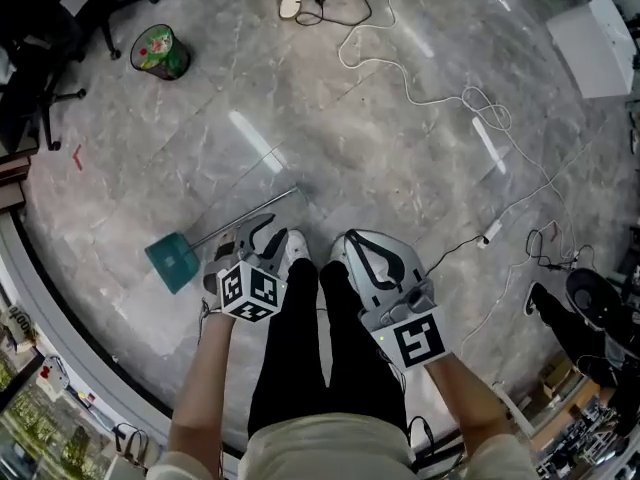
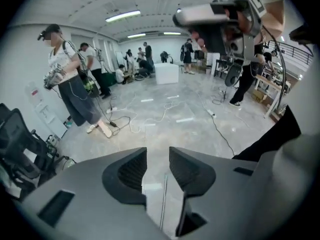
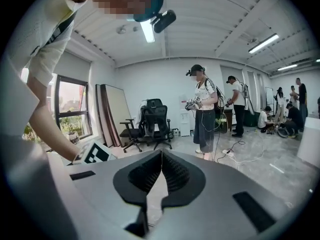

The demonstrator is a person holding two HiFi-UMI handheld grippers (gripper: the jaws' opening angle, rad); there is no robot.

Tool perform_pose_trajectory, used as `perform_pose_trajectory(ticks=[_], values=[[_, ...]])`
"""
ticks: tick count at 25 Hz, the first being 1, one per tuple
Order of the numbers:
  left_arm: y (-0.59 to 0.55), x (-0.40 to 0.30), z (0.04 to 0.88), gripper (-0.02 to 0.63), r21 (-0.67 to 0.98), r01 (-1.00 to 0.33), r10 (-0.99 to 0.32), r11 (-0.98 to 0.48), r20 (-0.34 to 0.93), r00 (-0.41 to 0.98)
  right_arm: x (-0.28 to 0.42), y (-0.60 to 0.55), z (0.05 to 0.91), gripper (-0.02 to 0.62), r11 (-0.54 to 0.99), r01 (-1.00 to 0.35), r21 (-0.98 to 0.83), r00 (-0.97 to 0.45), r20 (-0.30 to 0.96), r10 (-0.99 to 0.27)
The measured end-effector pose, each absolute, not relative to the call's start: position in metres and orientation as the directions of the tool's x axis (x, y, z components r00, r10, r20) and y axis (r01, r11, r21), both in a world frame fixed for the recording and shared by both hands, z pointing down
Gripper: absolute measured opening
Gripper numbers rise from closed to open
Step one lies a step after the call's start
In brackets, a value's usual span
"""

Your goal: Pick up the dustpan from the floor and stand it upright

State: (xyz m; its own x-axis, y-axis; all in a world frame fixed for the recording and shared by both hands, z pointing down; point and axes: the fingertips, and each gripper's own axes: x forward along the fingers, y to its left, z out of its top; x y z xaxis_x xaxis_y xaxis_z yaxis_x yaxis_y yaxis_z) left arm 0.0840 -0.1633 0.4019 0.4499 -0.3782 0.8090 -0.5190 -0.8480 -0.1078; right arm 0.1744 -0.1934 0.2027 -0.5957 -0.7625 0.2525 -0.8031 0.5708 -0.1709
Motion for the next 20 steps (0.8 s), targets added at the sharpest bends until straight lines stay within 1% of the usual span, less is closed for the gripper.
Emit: perform_pose_trajectory(ticks=[3,5,8,12,14,16,20], values=[[-0.185,0.083,0.522,0.140,-0.099,-0.482,-0.306,-0.871,0.876,0.372,0.184,-0.203,0.299,0.018,0.520,-0.830,-0.203,-0.558,0.329,-0.762],[-0.194,0.083,0.614,0.140,-0.109,-0.414,-0.255,-0.904,0.913,0.318,0.192,-0.202,0.374,0.018,0.502,-0.841,-0.203,-0.540,0.383,-0.750],[-0.196,0.084,0.752,0.140,-0.090,-0.283,-0.164,-0.955,0.954,0.252,0.198,-0.193,0.484,0.018,0.543,-0.824,-0.161,-0.550,0.455,-0.700],[-0.170,0.077,0.904,0.140,0.000,-0.169,-0.026,-0.986,0.988,0.155,0.202,-0.185,0.609,0.018,0.571,-0.805,-0.164,-0.569,0.486,-0.663],[-0.162,0.074,0.960,0.139,0.007,-0.155,-0.015,-0.988,0.990,0.141,0.205,-0.187,0.663,0.018,0.572,-0.804,-0.164,-0.569,0.491,-0.659],[-0.163,0.067,1.005,0.140,0.000,-0.172,-0.022,-0.985,0.992,0.128,0.205,-0.194,0.707,0.018,0.581,-0.802,-0.142,-0.566,0.493,-0.660],[-0.164,0.052,1.072,0.140,0.014,-0.201,-0.004,-0.979,0.996,0.090,0.201,-0.202,0.766,0.018,0.584,-0.797,-0.157,-0.575,0.496,-0.651]])
